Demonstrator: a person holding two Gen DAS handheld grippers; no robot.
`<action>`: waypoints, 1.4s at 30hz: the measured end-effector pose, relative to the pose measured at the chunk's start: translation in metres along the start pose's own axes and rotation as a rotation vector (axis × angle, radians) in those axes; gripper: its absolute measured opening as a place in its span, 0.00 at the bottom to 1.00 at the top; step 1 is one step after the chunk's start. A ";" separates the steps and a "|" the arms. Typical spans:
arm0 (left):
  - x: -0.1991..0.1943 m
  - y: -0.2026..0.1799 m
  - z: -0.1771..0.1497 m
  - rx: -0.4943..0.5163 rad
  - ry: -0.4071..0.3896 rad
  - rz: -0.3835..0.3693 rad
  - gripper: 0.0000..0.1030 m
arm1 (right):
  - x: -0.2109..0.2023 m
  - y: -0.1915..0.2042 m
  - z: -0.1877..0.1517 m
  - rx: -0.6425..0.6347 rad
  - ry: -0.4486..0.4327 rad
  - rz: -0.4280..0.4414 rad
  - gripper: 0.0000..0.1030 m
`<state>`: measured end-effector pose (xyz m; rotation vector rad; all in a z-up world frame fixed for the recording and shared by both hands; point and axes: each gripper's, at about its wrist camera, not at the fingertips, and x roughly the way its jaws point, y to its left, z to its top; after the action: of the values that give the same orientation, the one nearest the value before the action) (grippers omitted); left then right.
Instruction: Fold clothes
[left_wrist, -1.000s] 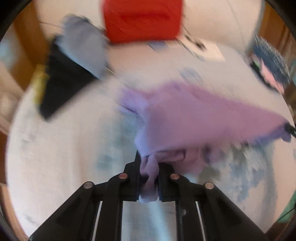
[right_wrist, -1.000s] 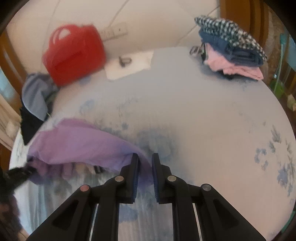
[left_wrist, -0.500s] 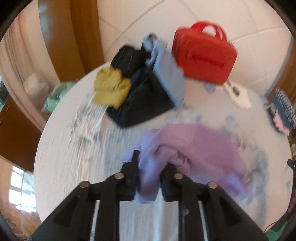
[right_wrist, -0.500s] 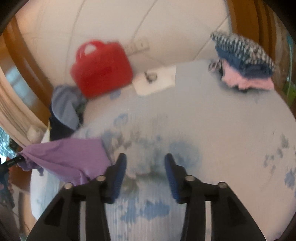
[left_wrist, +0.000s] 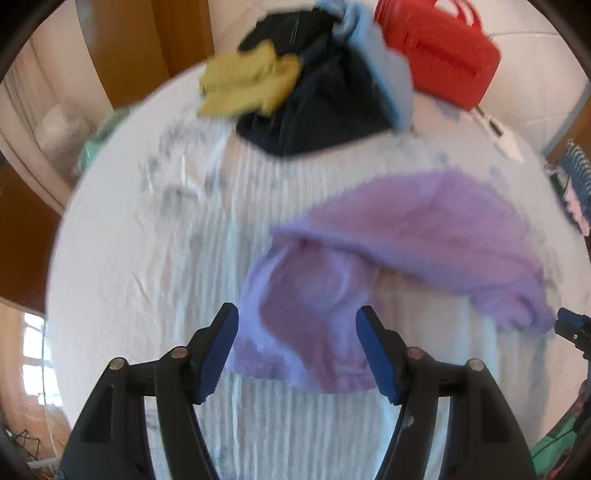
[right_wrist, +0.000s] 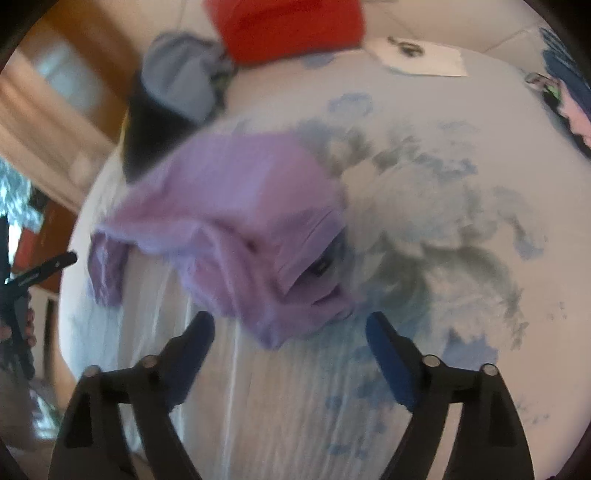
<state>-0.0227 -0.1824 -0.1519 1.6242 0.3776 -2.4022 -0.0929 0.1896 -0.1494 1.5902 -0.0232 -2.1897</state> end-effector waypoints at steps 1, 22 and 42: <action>0.012 0.002 -0.004 -0.006 0.021 -0.012 0.64 | 0.007 0.003 0.000 -0.013 0.006 -0.022 0.83; -0.143 -0.051 0.114 0.140 -0.451 -0.047 0.16 | -0.203 -0.028 0.064 0.030 -0.575 -0.056 0.11; -0.049 0.004 0.058 0.080 -0.160 0.025 0.37 | -0.025 -0.011 0.018 0.114 -0.132 0.151 0.85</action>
<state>-0.0539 -0.2033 -0.0862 1.4446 0.2344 -2.5363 -0.1070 0.2043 -0.1237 1.4483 -0.3029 -2.2051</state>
